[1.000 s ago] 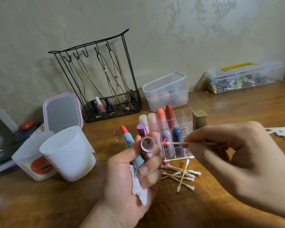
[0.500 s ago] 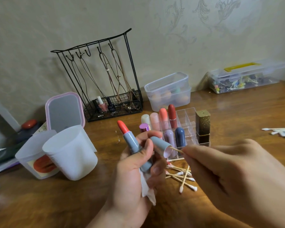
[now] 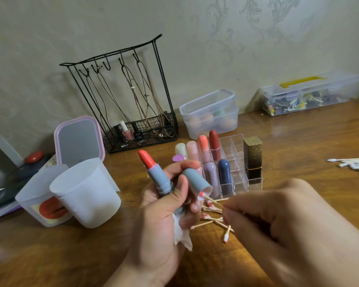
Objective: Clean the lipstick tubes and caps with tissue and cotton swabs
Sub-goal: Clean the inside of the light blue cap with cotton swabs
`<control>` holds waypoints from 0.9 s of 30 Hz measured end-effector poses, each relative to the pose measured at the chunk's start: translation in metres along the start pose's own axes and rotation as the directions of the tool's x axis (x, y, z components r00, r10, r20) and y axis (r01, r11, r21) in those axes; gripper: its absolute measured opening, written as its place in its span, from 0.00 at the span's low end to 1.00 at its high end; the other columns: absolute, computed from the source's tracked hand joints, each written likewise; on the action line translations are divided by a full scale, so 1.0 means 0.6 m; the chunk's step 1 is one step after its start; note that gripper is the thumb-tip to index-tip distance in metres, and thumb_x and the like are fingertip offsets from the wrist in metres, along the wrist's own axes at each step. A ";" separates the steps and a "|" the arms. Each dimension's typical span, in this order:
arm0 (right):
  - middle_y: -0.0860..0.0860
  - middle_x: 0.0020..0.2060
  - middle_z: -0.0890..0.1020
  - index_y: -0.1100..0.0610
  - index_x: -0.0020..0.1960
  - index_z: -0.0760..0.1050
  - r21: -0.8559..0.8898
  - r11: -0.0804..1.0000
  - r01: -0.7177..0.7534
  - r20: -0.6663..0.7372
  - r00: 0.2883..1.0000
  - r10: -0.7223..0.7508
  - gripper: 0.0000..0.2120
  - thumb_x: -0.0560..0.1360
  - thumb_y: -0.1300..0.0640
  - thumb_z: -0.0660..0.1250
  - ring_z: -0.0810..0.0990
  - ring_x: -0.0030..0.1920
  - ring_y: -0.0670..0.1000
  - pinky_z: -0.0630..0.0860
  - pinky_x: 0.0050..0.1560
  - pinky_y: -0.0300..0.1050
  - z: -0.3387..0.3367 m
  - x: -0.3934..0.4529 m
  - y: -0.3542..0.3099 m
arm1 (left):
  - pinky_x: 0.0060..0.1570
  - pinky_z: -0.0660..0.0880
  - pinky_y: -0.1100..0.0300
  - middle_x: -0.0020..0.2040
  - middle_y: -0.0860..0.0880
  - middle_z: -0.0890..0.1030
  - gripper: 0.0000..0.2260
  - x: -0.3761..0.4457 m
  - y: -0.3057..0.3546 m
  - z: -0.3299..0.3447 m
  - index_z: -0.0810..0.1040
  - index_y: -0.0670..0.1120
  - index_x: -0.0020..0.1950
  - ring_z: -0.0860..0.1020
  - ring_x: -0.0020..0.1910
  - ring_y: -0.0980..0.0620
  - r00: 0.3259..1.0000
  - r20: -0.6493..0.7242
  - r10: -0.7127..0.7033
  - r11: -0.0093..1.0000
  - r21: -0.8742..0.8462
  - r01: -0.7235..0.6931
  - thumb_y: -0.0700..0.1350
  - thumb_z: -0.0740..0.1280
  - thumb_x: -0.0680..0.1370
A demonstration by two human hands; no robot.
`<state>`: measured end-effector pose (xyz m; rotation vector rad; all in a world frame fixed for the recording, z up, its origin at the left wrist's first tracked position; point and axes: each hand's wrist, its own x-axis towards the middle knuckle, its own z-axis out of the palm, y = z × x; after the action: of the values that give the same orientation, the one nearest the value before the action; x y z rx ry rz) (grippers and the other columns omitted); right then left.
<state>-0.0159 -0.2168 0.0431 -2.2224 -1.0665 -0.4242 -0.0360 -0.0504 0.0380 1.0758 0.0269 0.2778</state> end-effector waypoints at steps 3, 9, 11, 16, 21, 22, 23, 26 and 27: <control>0.49 0.20 0.63 0.54 0.30 0.69 -0.187 0.982 -0.023 -0.120 0.993 0.001 0.16 0.74 0.50 0.60 0.60 0.19 0.52 0.62 0.17 0.39 -0.004 -0.003 -0.004 | 0.23 0.64 0.68 0.32 0.43 0.76 0.07 -0.001 0.001 0.004 0.85 0.47 0.39 0.70 0.26 0.54 1.000 0.011 0.016 0.999 0.032 -0.017 0.40 0.72 0.63; 0.47 0.22 0.62 0.52 0.31 0.63 -0.211 0.977 -0.007 -0.034 0.999 0.000 0.13 0.72 0.50 0.61 0.61 0.21 0.52 0.59 0.18 0.40 -0.001 -0.002 -0.014 | 0.25 0.63 0.68 0.33 0.41 0.75 0.07 -0.001 -0.006 0.002 0.84 0.47 0.41 0.70 0.27 0.54 0.999 0.042 0.011 0.999 0.036 -0.013 0.41 0.67 0.68; 0.51 0.22 0.66 0.54 0.30 0.69 -0.039 0.999 -0.002 -0.015 1.000 0.001 0.15 0.75 0.51 0.63 0.64 0.21 0.50 0.64 0.19 0.40 -0.002 -0.001 -0.007 | 0.26 0.63 0.67 0.33 0.42 0.74 0.07 0.000 -0.007 0.001 0.84 0.47 0.41 0.70 0.27 0.54 0.999 0.039 0.010 0.999 0.048 -0.012 0.42 0.67 0.68; 0.48 0.20 0.67 0.52 0.34 0.77 0.018 0.999 -0.032 -0.131 0.991 0.034 0.15 0.76 0.49 0.61 0.65 0.21 0.49 0.65 0.19 0.37 0.001 0.003 0.003 | 0.27 0.67 0.66 0.33 0.45 0.79 0.07 0.001 -0.008 0.000 0.84 0.48 0.41 0.73 0.28 0.54 0.994 0.083 0.068 0.983 0.165 -0.081 0.43 0.67 0.68; 0.45 0.21 0.62 0.49 0.31 0.65 -0.063 0.998 -0.027 -0.050 0.998 0.024 0.16 0.76 0.45 0.58 0.62 0.20 0.47 0.59 0.18 0.36 0.009 0.003 0.004 | 0.31 0.76 0.67 0.39 0.47 0.84 0.07 -0.003 -0.013 0.000 0.84 0.47 0.41 0.80 0.34 0.55 0.992 0.111 0.052 0.979 0.191 -0.072 0.42 0.66 0.69; 0.45 0.21 0.63 0.50 0.32 0.70 -0.014 1.000 -0.021 -0.058 0.998 0.020 0.15 0.76 0.46 0.61 0.64 0.21 0.46 0.60 0.19 0.35 0.008 0.003 0.006 | 0.29 0.74 0.68 0.38 0.47 0.83 0.07 -0.003 -0.012 0.002 0.84 0.46 0.41 0.78 0.31 0.56 0.991 0.119 0.060 0.975 0.204 -0.083 0.42 0.66 0.69; 0.44 0.20 0.65 0.50 0.33 0.75 0.029 0.999 -0.027 -0.086 0.996 0.029 0.13 0.75 0.47 0.64 0.65 0.21 0.45 0.59 0.19 0.32 0.007 0.003 0.009 | 0.27 0.72 0.68 0.36 0.47 0.82 0.07 -0.003 -0.012 0.003 0.84 0.46 0.42 0.76 0.29 0.56 0.990 0.124 0.072 0.973 0.211 -0.097 0.43 0.67 0.70; 0.41 0.19 0.64 0.46 0.37 0.80 0.016 0.995 -0.101 -0.120 0.987 0.102 0.07 0.73 0.49 0.66 0.67 0.21 0.43 0.58 0.19 0.28 0.008 0.007 0.012 | 0.26 0.71 0.68 0.35 0.47 0.81 0.07 -0.002 -0.012 0.006 0.84 0.46 0.42 0.74 0.28 0.56 0.992 0.096 0.079 0.977 0.192 -0.096 0.43 0.67 0.69; 0.41 0.20 0.64 0.46 0.36 0.78 -0.019 0.994 -0.105 -0.097 0.990 0.103 0.08 0.73 0.48 0.65 0.66 0.21 0.44 0.59 0.19 0.30 0.012 0.007 0.011 | 0.26 0.71 0.68 0.35 0.47 0.82 0.07 -0.002 -0.012 0.006 0.84 0.46 0.42 0.74 0.28 0.56 0.992 0.096 0.086 0.975 0.194 -0.104 0.43 0.67 0.69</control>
<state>-0.0078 -0.2128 0.0373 -2.2429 -0.8961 -0.4946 -0.0349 -0.0568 0.0333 1.2897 -0.0763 0.3195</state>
